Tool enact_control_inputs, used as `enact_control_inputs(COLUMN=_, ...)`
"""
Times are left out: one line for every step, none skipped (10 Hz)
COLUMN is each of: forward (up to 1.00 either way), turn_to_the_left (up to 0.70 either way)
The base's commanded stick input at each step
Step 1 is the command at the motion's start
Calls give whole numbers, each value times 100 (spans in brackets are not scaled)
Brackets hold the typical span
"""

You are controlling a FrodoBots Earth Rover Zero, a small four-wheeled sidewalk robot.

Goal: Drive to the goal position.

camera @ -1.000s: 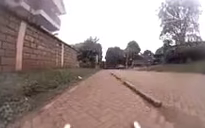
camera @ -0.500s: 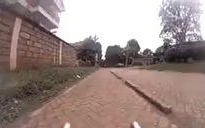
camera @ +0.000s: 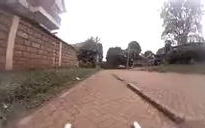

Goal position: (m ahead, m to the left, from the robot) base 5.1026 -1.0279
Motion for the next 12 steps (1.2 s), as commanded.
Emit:
enact_control_inputs(forward=50, turn_to_the_left=16)
enact_control_inputs(forward=50, turn_to_the_left=13)
enact_control_inputs(forward=50, turn_to_the_left=0)
enact_control_inputs(forward=50, turn_to_the_left=0)
enact_control_inputs(forward=50, turn_to_the_left=3)
enact_control_inputs(forward=50, turn_to_the_left=7)
enact_control_inputs(forward=50, turn_to_the_left=0)
enact_control_inputs(forward=50, turn_to_the_left=0)
enact_control_inputs(forward=50, turn_to_the_left=0)
enact_control_inputs(forward=50, turn_to_the_left=0)
enact_control_inputs(forward=50, turn_to_the_left=0)
enact_control_inputs(forward=50, turn_to_the_left=-13)
